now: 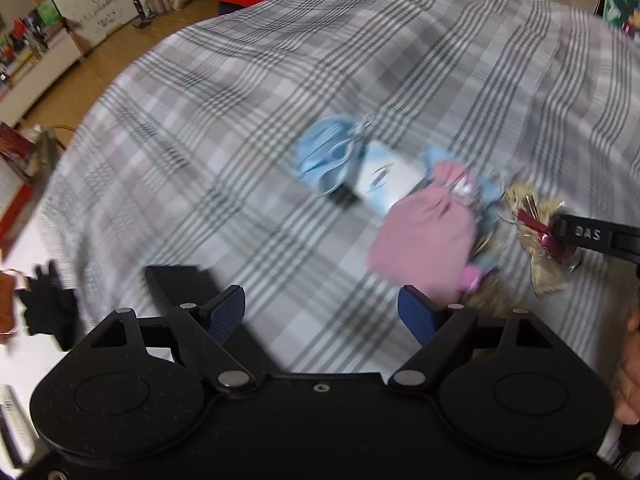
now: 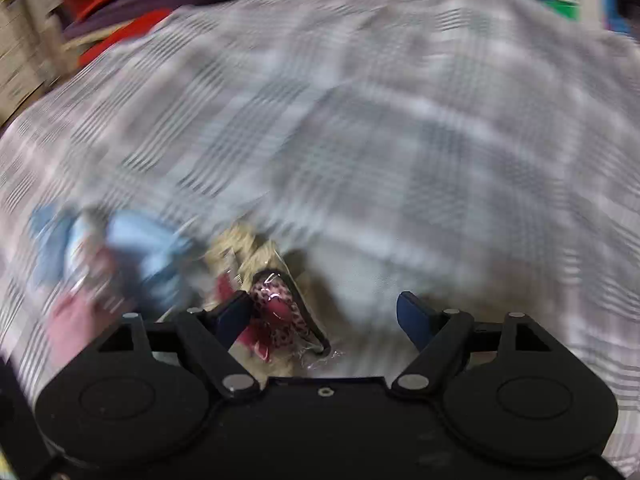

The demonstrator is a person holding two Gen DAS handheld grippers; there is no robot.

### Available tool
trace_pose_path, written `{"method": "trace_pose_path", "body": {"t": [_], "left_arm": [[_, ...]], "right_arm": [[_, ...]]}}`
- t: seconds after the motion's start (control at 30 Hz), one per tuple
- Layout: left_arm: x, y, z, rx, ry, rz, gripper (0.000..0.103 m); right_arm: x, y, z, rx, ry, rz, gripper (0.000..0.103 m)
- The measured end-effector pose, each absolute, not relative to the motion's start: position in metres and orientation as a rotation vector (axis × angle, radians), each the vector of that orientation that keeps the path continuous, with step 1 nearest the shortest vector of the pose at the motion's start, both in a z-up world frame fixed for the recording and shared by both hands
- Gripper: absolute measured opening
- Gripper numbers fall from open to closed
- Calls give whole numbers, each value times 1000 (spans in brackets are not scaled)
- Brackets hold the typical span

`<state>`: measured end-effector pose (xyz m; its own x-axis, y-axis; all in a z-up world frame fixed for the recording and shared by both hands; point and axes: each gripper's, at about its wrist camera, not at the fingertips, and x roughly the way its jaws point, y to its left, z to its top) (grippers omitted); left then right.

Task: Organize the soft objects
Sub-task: 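Move both tools toward the pink pouch and remaining items, then grasp the pink drawstring pouch with the left tool while the right tool grasps the lace-wrapped pink keychain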

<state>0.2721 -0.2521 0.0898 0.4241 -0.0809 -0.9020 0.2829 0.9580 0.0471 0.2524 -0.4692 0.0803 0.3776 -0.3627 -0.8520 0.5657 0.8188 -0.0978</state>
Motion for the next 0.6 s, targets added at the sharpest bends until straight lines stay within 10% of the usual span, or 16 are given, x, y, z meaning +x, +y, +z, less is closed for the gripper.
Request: {"method": "trace_pose_path", "body": {"t": [0.6], "left_arm": [[321, -303, 16, 1, 1278, -378, 79]], "right_arm": [[228, -488, 93, 236, 981, -485, 81]]}}
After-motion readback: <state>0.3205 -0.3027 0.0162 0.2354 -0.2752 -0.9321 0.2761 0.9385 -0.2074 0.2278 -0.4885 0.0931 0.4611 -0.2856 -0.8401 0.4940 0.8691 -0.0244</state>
